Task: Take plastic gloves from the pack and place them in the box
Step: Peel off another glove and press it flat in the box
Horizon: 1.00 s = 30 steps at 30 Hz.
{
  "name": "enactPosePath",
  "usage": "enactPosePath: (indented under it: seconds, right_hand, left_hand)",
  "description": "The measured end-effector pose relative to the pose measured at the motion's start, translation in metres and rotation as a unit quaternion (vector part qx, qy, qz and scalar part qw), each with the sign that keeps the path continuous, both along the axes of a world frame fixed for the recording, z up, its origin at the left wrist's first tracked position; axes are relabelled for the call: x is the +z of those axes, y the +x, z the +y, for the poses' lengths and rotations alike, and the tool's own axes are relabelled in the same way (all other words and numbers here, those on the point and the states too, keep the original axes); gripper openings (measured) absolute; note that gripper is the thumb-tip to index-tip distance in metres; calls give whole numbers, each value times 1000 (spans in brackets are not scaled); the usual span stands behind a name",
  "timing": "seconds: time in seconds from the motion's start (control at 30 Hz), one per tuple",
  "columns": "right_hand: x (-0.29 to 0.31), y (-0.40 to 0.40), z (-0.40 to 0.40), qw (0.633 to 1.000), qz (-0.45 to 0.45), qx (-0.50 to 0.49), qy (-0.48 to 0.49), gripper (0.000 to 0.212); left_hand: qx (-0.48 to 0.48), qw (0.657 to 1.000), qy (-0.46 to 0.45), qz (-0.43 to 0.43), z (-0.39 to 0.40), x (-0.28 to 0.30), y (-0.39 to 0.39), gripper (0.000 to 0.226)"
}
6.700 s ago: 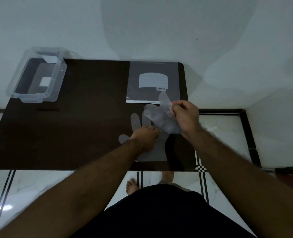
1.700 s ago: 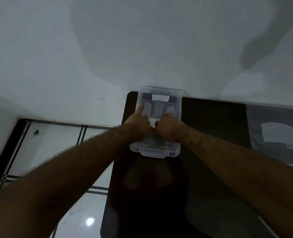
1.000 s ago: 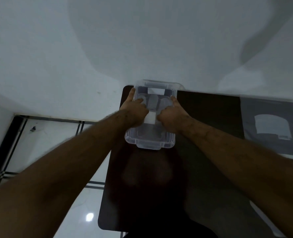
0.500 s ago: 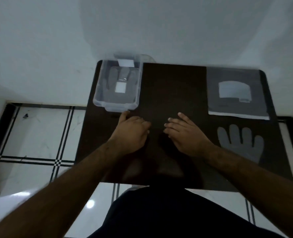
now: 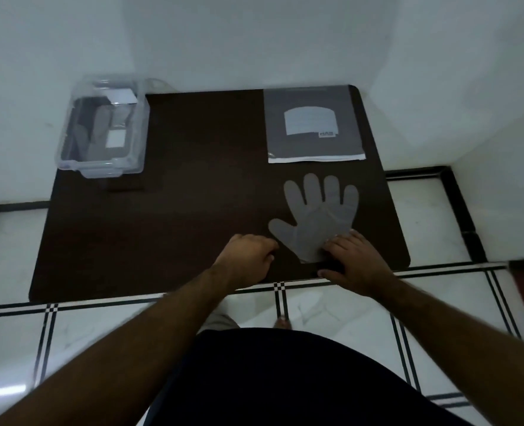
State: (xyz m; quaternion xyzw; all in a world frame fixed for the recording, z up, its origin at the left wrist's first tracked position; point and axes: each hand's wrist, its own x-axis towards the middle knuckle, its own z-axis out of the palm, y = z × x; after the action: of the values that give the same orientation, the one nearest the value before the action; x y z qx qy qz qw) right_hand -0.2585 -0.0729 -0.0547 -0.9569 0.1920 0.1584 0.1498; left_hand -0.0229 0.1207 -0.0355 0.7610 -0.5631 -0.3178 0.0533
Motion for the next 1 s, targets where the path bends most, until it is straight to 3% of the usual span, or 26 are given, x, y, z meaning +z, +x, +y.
enactPosePath:
  seconds: [0.1,0.23,0.43,0.53,0.67,0.83,1.0]
  right_hand:
    - [-6,-17,-11,1000,24,6,-1,85]
    - [-11,-25,-16,999,40,25,-8,89]
    - [-15,-31,-11,998,2,50,-33,67]
    - [-13,-31,-4,997,-20,55,-44,49]
    - [-15,-34,2,994,-53,72,-64,23]
    - [-9,-34,8,994,-73,71,-50,8]
    - [30,-1,1,991,-122,12,60,10]
  left_hand:
    - [-13,1000,-24,-16,-11,-7,-24,24]
    - [-51,997,-40,-32,-31,-16,-41,37]
    - [-192,971,-16,-139,-43,-29,-58,68]
    - [-206,961,-35,-180,-38,-37,-67,61]
    - [-167,967,-72,-180,-32,-44,-79,32]
    - [-116,976,-115,-142,-24,-44,-86,19]
    - [124,980,-155,25,-24,-20,-62,8]
